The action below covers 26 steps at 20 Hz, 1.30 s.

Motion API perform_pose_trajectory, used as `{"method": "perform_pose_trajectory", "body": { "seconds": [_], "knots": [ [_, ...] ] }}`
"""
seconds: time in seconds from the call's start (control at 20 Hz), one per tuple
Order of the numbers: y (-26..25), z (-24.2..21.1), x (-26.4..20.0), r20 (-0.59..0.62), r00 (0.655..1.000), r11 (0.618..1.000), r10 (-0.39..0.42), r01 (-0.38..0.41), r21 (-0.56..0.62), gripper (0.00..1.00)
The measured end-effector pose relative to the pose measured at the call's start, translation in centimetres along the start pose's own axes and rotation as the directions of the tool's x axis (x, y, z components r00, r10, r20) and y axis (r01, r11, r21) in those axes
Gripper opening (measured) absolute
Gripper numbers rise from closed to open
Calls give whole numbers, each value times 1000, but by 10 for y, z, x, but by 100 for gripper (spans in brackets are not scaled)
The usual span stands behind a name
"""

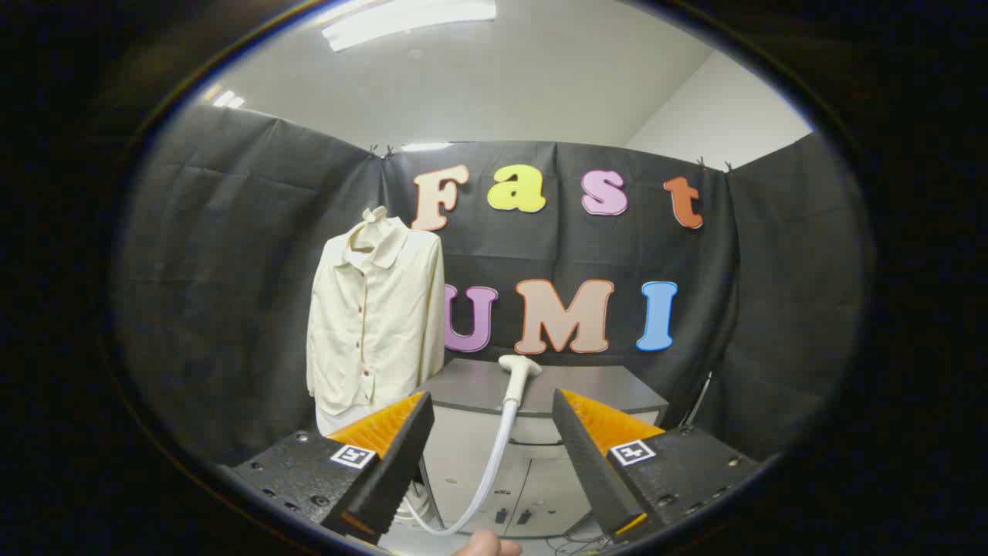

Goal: Iron the clothes twice with a garment steamer, once on the left side and once on the right side.

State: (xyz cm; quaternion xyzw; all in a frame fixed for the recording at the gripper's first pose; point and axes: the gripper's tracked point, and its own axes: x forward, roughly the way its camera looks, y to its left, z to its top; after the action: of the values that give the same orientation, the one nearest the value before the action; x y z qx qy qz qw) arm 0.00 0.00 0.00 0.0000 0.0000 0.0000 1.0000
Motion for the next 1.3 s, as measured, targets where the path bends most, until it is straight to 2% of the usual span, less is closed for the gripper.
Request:
{"method": "perform_pose_trajectory", "body": {
  "seconds": [0.4, 0.65, 0.85, 1.05, 1.3],
  "knots": [
    [42, -14, 45, -78, 996, 999, -35, 37, 20, 95],
    [48, -30, 72, -115, 991, 998, -66, 67, -1, 95],
    [35, -42, 105, -155, 979, 991, -129, 132, 10, 95],
    [21, -34, 147, -156, 975, 986, -161, 166, 19, 95],
    [-9, -17, 225, -187, 956, 969, -227, 241, 55, 95]
  ]
}}
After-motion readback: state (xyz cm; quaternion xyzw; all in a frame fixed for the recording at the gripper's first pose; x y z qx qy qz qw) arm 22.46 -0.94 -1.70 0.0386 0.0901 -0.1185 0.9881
